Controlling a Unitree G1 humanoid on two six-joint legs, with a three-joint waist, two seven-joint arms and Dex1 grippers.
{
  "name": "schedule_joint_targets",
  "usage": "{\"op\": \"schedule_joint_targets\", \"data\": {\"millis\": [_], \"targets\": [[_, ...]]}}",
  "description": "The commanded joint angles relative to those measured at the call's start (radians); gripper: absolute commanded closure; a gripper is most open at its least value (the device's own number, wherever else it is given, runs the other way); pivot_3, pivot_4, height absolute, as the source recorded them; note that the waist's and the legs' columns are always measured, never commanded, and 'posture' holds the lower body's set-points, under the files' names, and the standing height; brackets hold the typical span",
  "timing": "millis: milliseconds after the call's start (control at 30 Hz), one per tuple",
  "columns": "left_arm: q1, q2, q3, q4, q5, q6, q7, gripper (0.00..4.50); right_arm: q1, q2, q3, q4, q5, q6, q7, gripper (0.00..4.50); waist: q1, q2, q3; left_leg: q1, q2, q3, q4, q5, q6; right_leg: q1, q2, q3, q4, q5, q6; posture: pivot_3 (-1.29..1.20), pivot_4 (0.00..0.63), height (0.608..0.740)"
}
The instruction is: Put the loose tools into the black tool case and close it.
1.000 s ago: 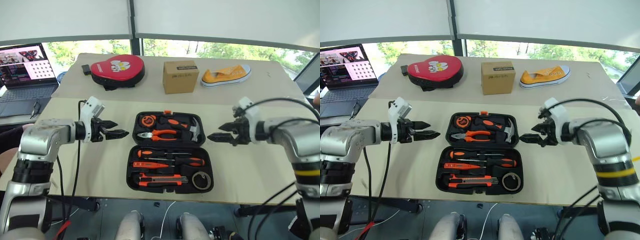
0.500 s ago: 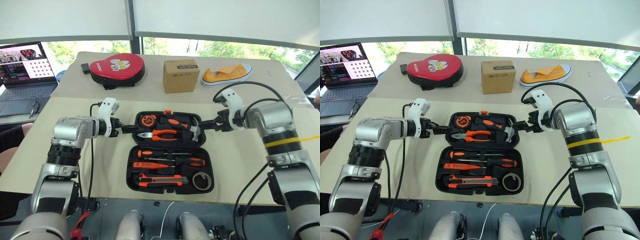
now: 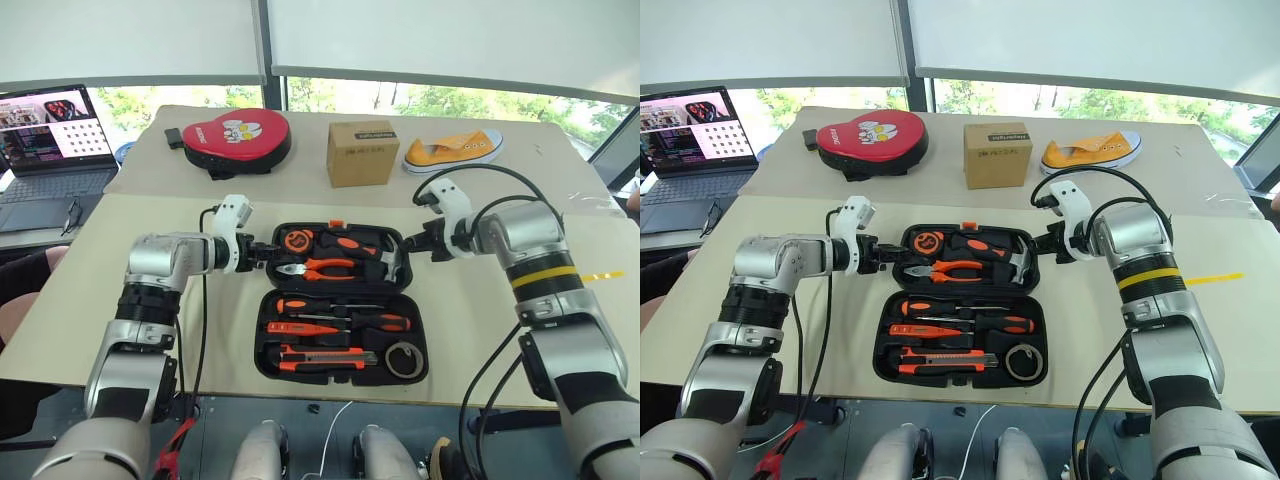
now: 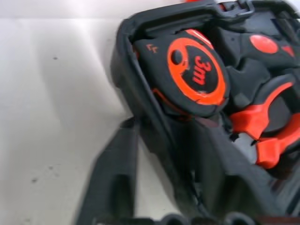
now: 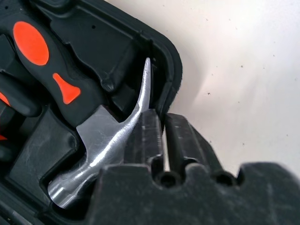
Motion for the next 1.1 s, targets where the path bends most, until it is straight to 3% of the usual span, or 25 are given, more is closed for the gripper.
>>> {"op": "schedule_joint_targets", "data": {"millis": [33, 200, 400, 600, 733, 833, 933, 967, 1100], "targets": [[-0.004, 0.005, 0.002, 0.044, 0.019, -0.034, -0.004, 4.37, 0.004, -0.004, -0.027, 0.005, -0.012, 0.035, -0.027, 4.50, 0.002, 0.000, 0.000, 0.001, 0.000, 0.000, 0.000, 0.000, 0.000, 0.000, 0.000, 0.000, 0.000, 0.000, 0.000, 0.00, 0.150, 0.740], [0.019, -0.003, 0.071, 0.016, -0.019, -0.069, -0.003, 4.48, 0.048, 0.011, -0.101, -0.062, 0.012, -0.037, -0.060, 4.50, -0.003, 0.000, 0.000, 0.001, 0.000, -0.002, 0.000, 0.000, 0.000, 0.000, 0.000, 0.000, 0.002, 0.000, 0.000, 0.00, 0.150, 0.740], [0.151, 0.028, 0.173, -0.194, -0.086, -0.256, -0.091, 4.48, 0.245, -0.032, -0.194, -0.426, 0.057, -0.348, 0.022, 4.50, -0.013, 0.000, 0.000, 0.000, 0.001, -0.003, 0.000, 0.000, -0.001, -0.002, 0.000, 0.001, 0.004, 0.000, 0.000, 0.00, 0.150, 0.740], [0.265, -0.001, 0.264, -0.306, -0.134, -0.543, -0.167, 4.48, 0.455, -0.091, -0.204, -0.582, -0.048, -0.889, 0.050, 4.50, -0.011, 0.000, 0.001, -0.001, 0.001, -0.001, -0.001, 0.001, -0.001, -0.005, 0.000, 0.002, 0.002, 0.000, 0.000, 0.00, 0.150, 0.740], [0.415, 0.017, 0.238, -0.350, -0.045, -0.830, -0.228, 4.48, 0.661, -0.134, -0.232, -0.601, -0.140, -1.307, 0.037, 4.50, -0.008, 0.000, 0.001, -0.001, 0.001, -0.001, -0.002, 0.000, 0.000, -0.003, 0.000, 0.002, 0.000, 0.000, 0.000, 0.00, 0.150, 0.740], [0.590, 0.017, 0.239, -0.410, -0.008, -1.040, -0.277, 4.48, 0.837, -0.151, -0.260, -0.547, -0.266, -1.676, -0.049, 4.50, -0.006, -0.001, 0.000, 0.000, 0.001, 0.000, -0.003, 0.000, 0.000, -0.001, -0.001, 0.002, -0.003, 0.000, 0.000, 0.00, 0.150, 0.740], [0.725, 0.040, 0.206, -0.440, 0.019, -1.187, -0.347, 3.57, 0.936, -0.156, -0.248, -0.481, -0.321, -1.895, -0.093, 4.50, -0.010, 0.000, 0.000, 0.012, 0.002, 0.002, -0.009, -0.001, 0.002, 0.011, -0.004, 0.002, -0.011, 0.000, 0.000, 0.00, 0.150, 0.740], [0.754, 0.035, 0.206, -0.444, 0.019, -1.218, -0.344, 3.19, 0.965, -0.162, -0.231, -0.464, -0.328, -1.940, -0.090, 3.73, -0.011, 0.000, 0.000, 0.017, 0.002, 0.003, -0.010, -0.003, 0.003, 0.016, -0.004, 0.002, -0.012, 0.000, 0.000, 0.00, 0.150, 0.740], [0.858, 0.056, 0.223, -0.462, 0.051, -1.326, -0.328, 1.70, 1.044, -0.172, -0.204, -0.400, -0.378, -2.110, -0.132, 2.50, -0.009, -0.003, 0.001, 0.022, 0.002, 0.005, -0.009, -0.002, 0.004, 0.019, -0.007, 0.002, -0.012, 0.000, 0.000, 0.00, 0.150, 0.740]]}}
